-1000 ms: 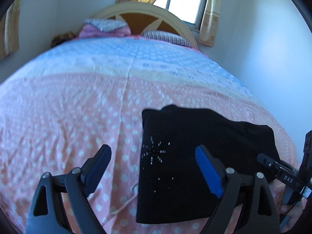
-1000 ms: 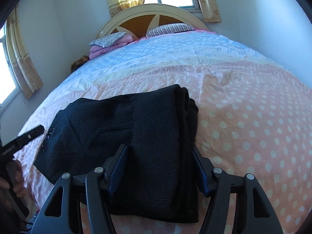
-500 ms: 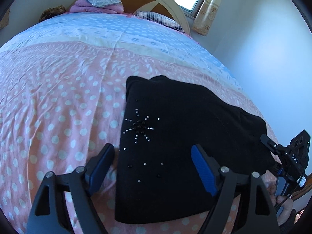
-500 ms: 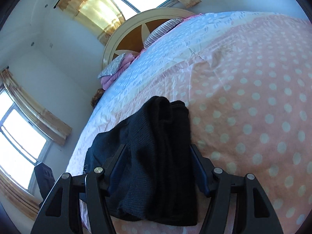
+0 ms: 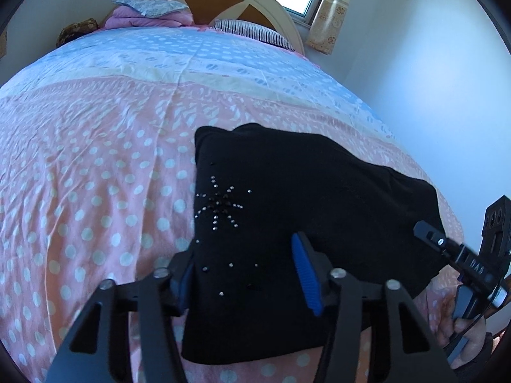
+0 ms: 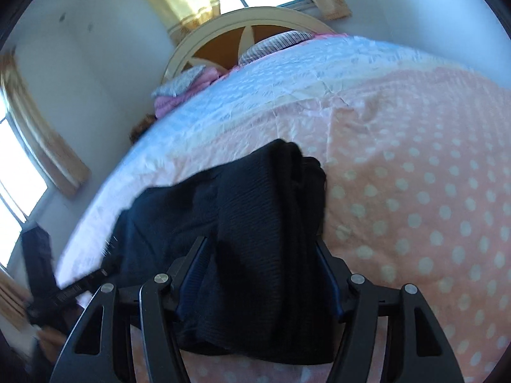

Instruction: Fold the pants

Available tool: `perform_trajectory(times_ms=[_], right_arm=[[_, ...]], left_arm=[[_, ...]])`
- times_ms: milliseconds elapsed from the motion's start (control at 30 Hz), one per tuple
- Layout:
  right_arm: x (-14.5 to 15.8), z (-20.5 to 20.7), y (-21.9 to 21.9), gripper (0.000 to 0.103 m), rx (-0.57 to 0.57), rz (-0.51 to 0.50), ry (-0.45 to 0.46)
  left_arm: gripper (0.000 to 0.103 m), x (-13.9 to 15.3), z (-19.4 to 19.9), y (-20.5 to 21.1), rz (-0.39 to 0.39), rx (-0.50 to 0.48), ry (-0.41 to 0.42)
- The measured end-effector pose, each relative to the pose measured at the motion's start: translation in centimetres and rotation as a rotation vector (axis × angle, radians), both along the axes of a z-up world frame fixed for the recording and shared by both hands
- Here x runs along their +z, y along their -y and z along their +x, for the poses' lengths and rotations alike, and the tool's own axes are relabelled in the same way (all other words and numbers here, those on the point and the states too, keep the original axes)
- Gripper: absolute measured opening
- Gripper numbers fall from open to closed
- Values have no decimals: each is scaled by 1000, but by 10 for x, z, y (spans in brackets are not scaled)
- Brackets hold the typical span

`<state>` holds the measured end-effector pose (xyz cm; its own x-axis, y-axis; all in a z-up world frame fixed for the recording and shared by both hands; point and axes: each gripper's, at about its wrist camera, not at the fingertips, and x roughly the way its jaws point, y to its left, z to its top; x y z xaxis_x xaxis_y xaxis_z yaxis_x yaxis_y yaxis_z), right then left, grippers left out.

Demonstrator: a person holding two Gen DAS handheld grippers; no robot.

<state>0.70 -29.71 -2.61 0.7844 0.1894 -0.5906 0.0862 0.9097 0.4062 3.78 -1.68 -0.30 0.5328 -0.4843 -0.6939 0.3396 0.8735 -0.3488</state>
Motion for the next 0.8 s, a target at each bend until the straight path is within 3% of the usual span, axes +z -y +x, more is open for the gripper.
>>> perform_trajectory(times_ms=[67,367,500,667,733,800], right_arm=[[2,2,-7,50,33,-34,-6],[-15,4,10,55,2,105,5],[-17,1,12,55,-3,130,15],[-14,1,6,55,4,79,2],[-10,3,-1,51,14,11,-17],[-5,4,-14,48,20,-107,-28]], left_arm=[[40,1,0,0,-8,-9,-2],[48,-5,2,-4,-68,30,-41],[48,-3,0,0,-34,36,-35],[38,1,2,8,29,34,-24],[29,1,3,5,18,38,-31],[26,1,4,3,5,40,-38]])
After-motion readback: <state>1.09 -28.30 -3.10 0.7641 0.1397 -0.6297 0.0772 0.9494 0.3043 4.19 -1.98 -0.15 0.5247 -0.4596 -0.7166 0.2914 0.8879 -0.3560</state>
